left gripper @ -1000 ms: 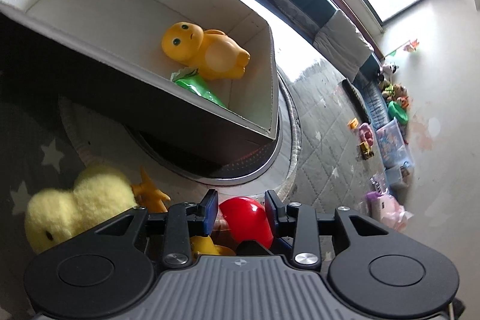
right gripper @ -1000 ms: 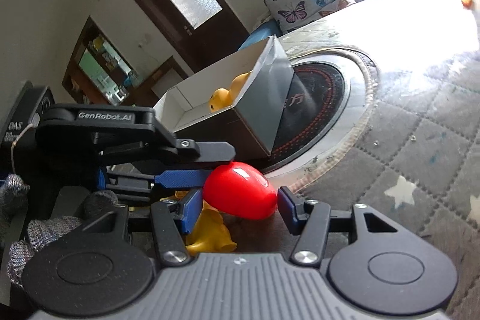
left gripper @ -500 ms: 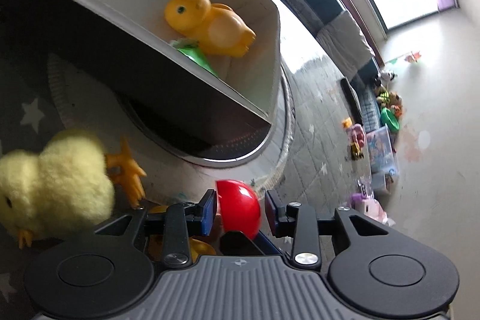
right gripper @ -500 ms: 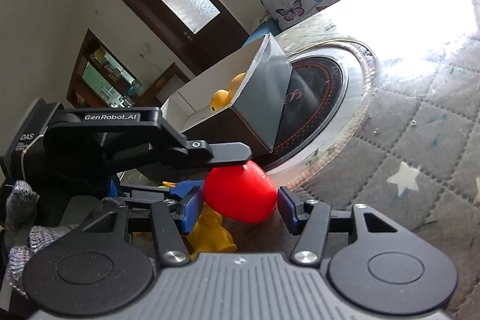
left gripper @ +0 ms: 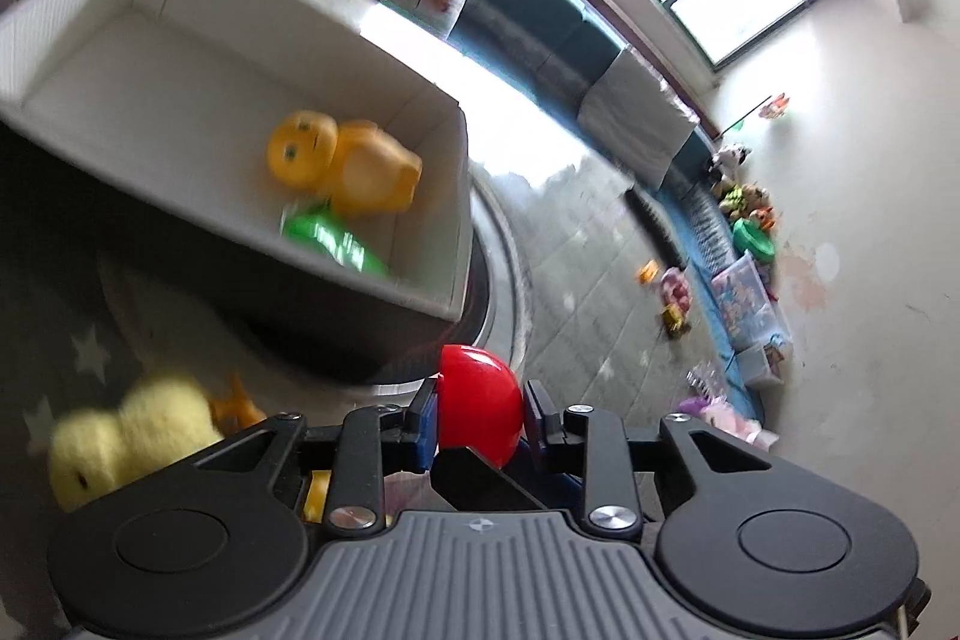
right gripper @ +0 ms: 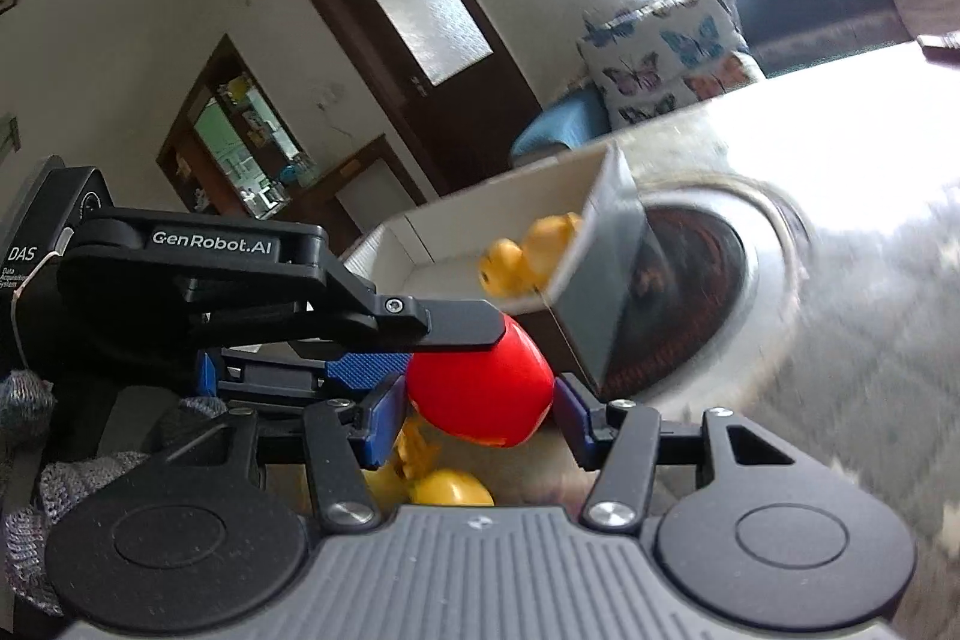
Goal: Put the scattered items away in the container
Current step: 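Carry the red ball over the box and open the left gripper, then move the left gripper down onto the small yellow rubber duck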
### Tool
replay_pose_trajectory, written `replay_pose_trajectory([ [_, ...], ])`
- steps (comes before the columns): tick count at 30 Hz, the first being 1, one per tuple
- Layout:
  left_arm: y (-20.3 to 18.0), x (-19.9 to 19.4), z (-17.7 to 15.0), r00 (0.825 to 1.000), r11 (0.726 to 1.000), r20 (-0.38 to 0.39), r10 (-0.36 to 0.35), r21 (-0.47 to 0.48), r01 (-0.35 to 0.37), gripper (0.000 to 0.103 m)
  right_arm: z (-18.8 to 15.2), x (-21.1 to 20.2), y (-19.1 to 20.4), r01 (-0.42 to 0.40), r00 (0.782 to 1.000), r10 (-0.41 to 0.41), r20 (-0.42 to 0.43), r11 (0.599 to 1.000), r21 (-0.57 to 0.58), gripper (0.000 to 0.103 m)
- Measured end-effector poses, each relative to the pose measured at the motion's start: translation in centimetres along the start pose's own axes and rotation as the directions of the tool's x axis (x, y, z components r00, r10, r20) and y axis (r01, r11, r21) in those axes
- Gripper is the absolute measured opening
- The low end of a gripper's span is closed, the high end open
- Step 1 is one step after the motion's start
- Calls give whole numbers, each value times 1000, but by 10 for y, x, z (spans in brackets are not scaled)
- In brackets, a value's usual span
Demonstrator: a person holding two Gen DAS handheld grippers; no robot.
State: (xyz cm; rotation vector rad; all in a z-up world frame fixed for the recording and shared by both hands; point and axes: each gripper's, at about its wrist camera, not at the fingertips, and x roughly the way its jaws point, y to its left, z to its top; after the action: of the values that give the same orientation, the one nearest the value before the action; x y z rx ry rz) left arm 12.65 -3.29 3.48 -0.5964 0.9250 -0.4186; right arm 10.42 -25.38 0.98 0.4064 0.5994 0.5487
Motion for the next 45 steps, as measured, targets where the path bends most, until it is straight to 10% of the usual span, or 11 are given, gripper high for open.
replay_pose_trajectory([
  [18, 32, 25, 72, 998, 996, 54, -29, -82, 33, 33, 51, 58, 14, 35, 999, -35, -5, 995, -94, 53],
  [45, 40, 3, 52, 996, 999, 90, 30, -26, -28, 35, 36, 32, 40, 121, 991, -130, -20, 961, -249, 52],
])
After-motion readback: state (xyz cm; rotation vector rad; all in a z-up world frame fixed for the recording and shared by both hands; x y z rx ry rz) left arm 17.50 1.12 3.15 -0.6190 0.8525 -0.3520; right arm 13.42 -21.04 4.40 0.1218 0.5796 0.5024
